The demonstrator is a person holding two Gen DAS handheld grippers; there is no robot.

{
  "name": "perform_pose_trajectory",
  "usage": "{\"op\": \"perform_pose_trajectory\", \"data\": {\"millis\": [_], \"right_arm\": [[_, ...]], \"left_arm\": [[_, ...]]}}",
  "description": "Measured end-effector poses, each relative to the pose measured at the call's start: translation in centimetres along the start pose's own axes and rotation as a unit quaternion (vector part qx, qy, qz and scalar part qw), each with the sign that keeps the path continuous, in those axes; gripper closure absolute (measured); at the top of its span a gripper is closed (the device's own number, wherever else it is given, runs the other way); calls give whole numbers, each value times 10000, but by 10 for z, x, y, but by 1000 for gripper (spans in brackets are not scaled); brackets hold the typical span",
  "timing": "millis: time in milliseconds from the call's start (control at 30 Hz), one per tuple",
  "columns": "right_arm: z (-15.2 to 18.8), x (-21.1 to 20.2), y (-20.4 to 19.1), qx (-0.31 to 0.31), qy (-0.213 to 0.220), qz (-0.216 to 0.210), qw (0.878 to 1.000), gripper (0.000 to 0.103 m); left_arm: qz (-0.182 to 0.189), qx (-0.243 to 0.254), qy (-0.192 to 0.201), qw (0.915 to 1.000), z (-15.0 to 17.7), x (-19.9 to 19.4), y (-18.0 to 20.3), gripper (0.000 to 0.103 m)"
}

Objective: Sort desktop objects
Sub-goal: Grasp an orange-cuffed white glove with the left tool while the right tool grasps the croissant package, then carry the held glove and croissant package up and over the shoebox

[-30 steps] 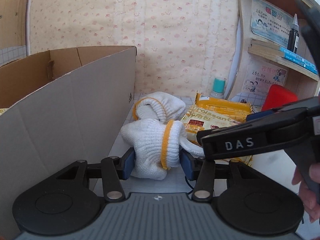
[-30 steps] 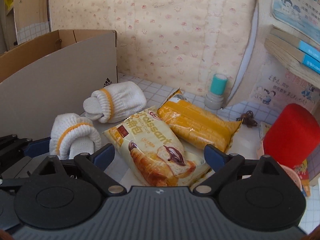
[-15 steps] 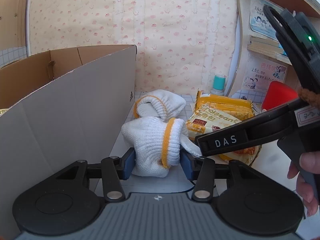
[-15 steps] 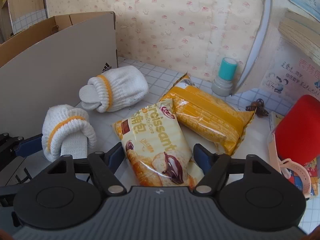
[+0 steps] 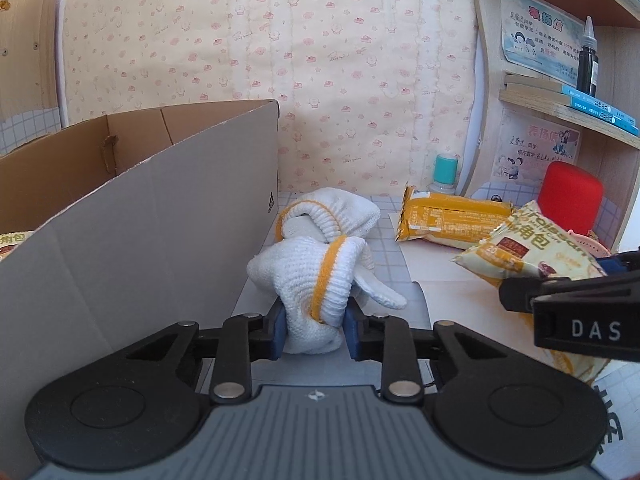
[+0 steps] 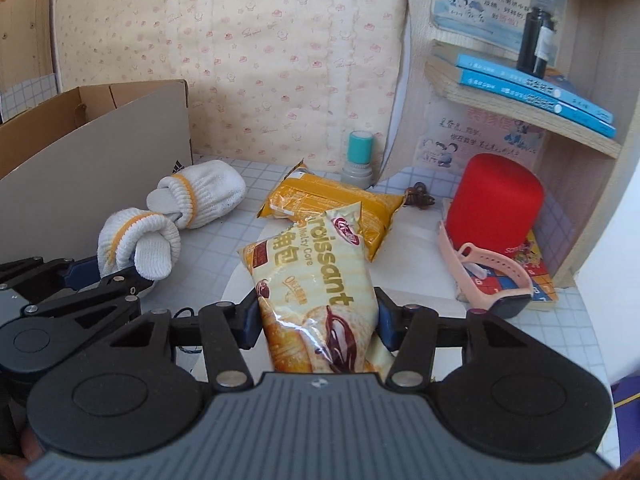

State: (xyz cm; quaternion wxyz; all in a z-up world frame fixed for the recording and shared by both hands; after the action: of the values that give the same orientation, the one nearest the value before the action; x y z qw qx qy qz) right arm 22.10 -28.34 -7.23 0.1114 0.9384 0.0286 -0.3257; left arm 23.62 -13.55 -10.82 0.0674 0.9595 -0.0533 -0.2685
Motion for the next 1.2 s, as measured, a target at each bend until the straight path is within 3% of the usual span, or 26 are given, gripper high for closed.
{"op": "perform_pose_trajectory", "data": {"millis": [633, 1200], "right_arm": [[24, -90, 13, 623, 554, 556, 9950, 50], [15, -135, -1, 535, 972, 689, 9914, 50]], "left_arm": [[201, 70, 581, 9981, -22, -80, 12, 74], [120, 96, 1251, 9920, -42, -151, -5, 74]]}}
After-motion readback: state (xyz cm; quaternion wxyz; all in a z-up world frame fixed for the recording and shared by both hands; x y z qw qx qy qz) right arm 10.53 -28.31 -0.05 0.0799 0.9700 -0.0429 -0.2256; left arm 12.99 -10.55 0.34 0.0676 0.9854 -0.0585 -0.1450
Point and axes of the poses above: each gripper's, at about its wrist camera, not at the fingertips, and x roughly the way its jaws point, y to its right, z to its underside, the point moved 5 cm from there along x, roughly the way its jaws point, and after that the axes turned 10 degrees about -x, right-handed, at the moved point
